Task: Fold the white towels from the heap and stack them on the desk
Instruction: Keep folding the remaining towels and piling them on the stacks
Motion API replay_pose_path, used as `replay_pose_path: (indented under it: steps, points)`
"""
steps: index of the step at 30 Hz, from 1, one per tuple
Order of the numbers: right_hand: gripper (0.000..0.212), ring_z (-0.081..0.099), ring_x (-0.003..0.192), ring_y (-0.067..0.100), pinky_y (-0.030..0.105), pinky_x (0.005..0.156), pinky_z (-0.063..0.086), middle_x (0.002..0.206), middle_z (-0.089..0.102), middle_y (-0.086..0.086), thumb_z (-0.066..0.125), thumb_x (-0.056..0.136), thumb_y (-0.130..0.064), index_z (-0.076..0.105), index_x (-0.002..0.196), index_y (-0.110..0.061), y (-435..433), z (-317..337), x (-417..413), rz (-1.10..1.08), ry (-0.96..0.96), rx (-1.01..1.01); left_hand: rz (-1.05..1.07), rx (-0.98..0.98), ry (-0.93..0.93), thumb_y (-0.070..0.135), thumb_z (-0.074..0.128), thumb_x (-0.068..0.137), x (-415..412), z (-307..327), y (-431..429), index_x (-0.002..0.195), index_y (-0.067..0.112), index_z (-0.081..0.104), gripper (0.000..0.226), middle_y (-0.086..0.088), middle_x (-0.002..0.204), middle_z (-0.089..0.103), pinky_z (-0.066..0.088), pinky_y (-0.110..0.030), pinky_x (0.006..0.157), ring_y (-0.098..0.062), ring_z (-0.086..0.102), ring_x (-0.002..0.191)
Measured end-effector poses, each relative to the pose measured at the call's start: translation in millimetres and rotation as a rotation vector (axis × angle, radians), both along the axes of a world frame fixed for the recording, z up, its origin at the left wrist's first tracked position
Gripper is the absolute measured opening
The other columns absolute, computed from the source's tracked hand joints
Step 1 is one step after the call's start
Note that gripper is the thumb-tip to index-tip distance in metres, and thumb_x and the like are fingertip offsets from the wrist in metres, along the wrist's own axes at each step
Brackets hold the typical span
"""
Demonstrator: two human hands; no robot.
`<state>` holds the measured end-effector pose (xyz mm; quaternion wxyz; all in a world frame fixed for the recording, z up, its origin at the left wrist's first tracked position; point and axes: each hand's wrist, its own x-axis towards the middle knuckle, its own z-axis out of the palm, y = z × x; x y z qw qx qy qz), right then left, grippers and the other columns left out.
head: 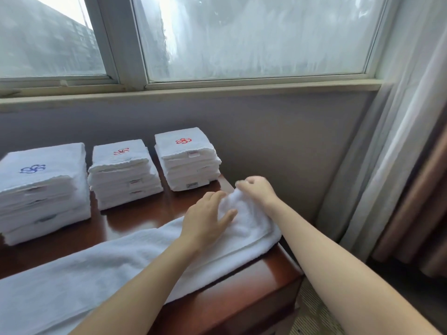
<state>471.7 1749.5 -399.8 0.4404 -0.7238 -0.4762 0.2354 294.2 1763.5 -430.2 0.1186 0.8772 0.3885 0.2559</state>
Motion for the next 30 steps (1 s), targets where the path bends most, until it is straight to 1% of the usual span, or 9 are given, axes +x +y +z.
replay_pose_path:
  steps: [2,4,8,12,15,19,22,26,30]
  points:
    - [0.046,0.028,0.056,0.013,0.029,0.053,0.028,0.057,0.027,-0.003,0.063,0.092,-0.027,0.034,0.058,-0.017,-6,7,0,0.015,0.22,0.274,0.048,0.002,-0.056,0.057,0.035,0.098,-1,4,1,0.133,0.028,0.048,0.047,0.007,0.125,0.057,0.045,-0.039,0.087,-0.018,0.056,0.111]
    - [0.051,0.024,0.05,0.009,0.024,0.046,0.023,0.053,0.025,-0.009,0.062,0.095,-0.032,0.03,0.057,-0.021,-12,15,-2,0.025,0.302,0.374,0.105,-0.003,-0.122,0.055,0.026,0.099,-1,7,3,0.121,0.028,0.053,0.044,0.006,0.115,0.061,0.044,-0.038,0.08,-0.02,0.058,0.104]
    - [0.045,0.026,0.046,0.004,0.018,0.045,0.028,0.053,0.03,-0.013,0.06,0.096,-0.035,0.034,0.062,-0.019,-17,17,0,-0.002,0.218,0.393,0.193,0.01,-0.164,0.044,0.03,0.103,-4,11,6,0.096,0.022,0.053,0.032,0.006,0.094,0.059,0.038,-0.036,0.067,-0.023,0.059,0.085]
    - [0.03,0.047,0.059,0.006,0.024,0.059,0.043,0.066,0.053,-0.01,0.067,0.089,-0.039,0.054,0.076,-0.016,-18,20,4,-0.113,0.072,0.379,0.216,0.133,-0.188,0.044,0.032,0.102,-6,16,1,0.088,0.024,0.047,0.029,0.009,0.079,0.054,0.028,-0.034,0.057,-0.022,0.056,0.069]
    - [0.015,0.057,0.068,0.009,0.032,0.068,0.05,0.075,0.061,-0.009,0.069,0.084,-0.036,0.06,0.086,-0.024,-20,25,8,-0.255,0.04,0.387,0.178,0.147,-0.266,0.032,0.042,0.102,-2,21,0,0.102,0.022,0.058,0.018,0.006,0.098,0.062,0.036,-0.034,0.067,-0.021,0.06,0.086]
    - [0.021,0.06,0.095,0.016,0.038,0.085,0.049,0.096,0.061,-0.007,0.062,0.088,-0.028,0.059,0.108,-0.025,-28,20,9,-0.306,-0.129,0.285,0.125,0.182,-0.098,0.025,0.052,0.099,-5,19,-3,0.125,0.015,0.058,0.029,-0.002,0.126,0.058,0.036,-0.036,0.095,-0.023,0.053,0.115]
    - [0.02,0.057,0.108,0.016,0.037,0.094,0.045,0.108,0.065,-0.006,0.057,0.09,-0.023,0.065,0.108,-0.025,-32,10,-9,-0.098,-0.323,0.178,0.095,0.118,0.001,0.021,0.047,0.1,-13,9,-8,0.137,0.016,0.05,0.037,0.0,0.138,0.053,0.033,-0.032,0.105,-0.019,0.047,0.128]
    - [0.031,0.053,0.121,0.013,0.034,0.105,0.04,0.125,0.064,-0.013,0.048,0.095,-0.022,0.066,0.119,-0.03,-32,-5,-44,0.165,-0.434,0.019,0.17,0.03,0.042,0.016,0.042,0.1,-38,4,-8,0.145,0.018,0.041,0.045,0.003,0.146,0.046,0.033,-0.031,0.106,-0.017,0.043,0.132]
    - [0.035,0.045,0.129,0.023,0.035,0.109,0.022,0.13,0.059,0.002,0.039,0.1,-0.023,0.058,0.128,-0.016,-30,-22,-82,0.354,-0.634,-0.105,0.251,-0.095,0.283,0.037,0.03,0.104,-78,-7,-8,0.154,0.021,0.025,0.053,0.003,0.159,0.029,0.015,-0.036,0.121,-0.016,0.024,0.146]
